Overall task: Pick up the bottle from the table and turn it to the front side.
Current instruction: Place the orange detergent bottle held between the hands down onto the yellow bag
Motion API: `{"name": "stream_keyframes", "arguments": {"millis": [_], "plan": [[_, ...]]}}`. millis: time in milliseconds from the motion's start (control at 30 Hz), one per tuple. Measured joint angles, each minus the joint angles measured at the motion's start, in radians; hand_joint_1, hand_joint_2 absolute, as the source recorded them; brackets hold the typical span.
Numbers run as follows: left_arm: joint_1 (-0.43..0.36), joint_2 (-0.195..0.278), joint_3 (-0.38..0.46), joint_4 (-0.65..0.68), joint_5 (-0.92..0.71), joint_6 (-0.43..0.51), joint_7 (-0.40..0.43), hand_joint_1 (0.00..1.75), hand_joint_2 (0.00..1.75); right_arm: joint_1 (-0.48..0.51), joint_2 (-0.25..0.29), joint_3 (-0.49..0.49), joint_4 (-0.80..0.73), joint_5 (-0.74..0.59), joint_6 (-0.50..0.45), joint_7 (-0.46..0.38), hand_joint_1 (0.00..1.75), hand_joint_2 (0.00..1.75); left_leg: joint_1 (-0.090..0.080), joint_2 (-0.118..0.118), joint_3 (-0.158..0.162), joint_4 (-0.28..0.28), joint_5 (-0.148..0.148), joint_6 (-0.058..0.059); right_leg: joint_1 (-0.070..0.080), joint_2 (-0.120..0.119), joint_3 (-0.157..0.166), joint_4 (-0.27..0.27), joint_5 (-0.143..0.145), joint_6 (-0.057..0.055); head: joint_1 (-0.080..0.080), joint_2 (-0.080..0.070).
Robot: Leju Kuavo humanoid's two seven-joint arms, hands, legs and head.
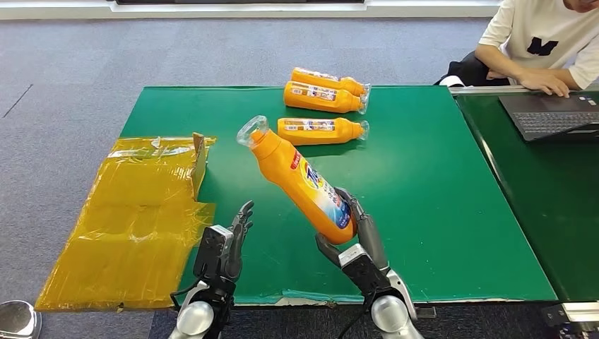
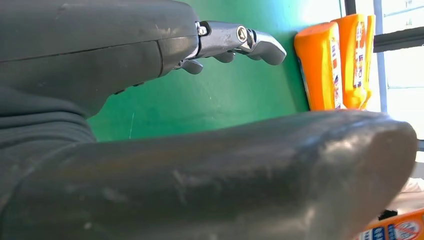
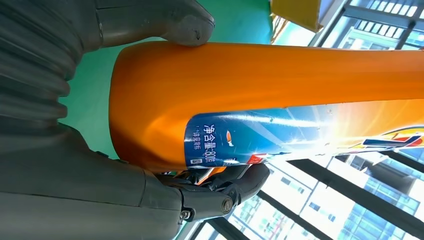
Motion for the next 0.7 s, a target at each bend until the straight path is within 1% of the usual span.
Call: {"name": "stream_keyframes", "arguments": {"millis": [167,300,433,567,700], "plan": [[-0.009,-0.022,-0.032,0.015,-0.024,-0.007,-0.004,0.00,0.00,0.006,0.018,-0.001,0.006,-0.020,0.022,-0.013,1.75,1.75,0.000,0.000,0.000,0.000,0.000,0.000,0.000,0.000,0.000,0.000,0.000,0.000,0.000,0.000],[-0.030,-0.032,-0.071,0.017,-0.037,-0.007,-0.002,0.00,1.75,0.011,0.029,-0.001,0.022,-0.029,0.033,-0.019,1.75,1.75,0.000,0.000,0.000,0.000,0.000,0.000,0.000,0.000,0.000,0.000,0.000,0.000,0.000,0.000],[-0.052,-0.034,-0.094,0.019,-0.041,-0.009,0.001,0.00,1.75,0.015,0.036,-0.001,0.037,-0.036,0.043,-0.020,1.75,1.75,0.000,0.000,0.000,0.000,0.000,0.000,0.000,0.000,0.000,0.000,0.000,0.000,0.000,0.000],[-0.097,-0.033,-0.119,0.033,-0.044,-0.012,0.002,0.00,0.00,0.025,0.041,-0.001,0.058,-0.060,0.063,-0.028,1.75,1.75,0.000,0.000,0.000,0.000,0.000,0.000,0.000,0.000,0.000,0.000,0.000,0.000,0.000,0.000],[-0.157,-0.034,-0.140,0.057,-0.053,-0.003,0.002,0.00,0.00,0.033,0.047,0.002,0.085,-0.082,0.074,-0.042,1.75,1.75,0.000,0.000,0.000,0.000,0.000,0.000,0.000,0.000,0.000,0.000,0.000,0.000,0.000,0.000]]}}
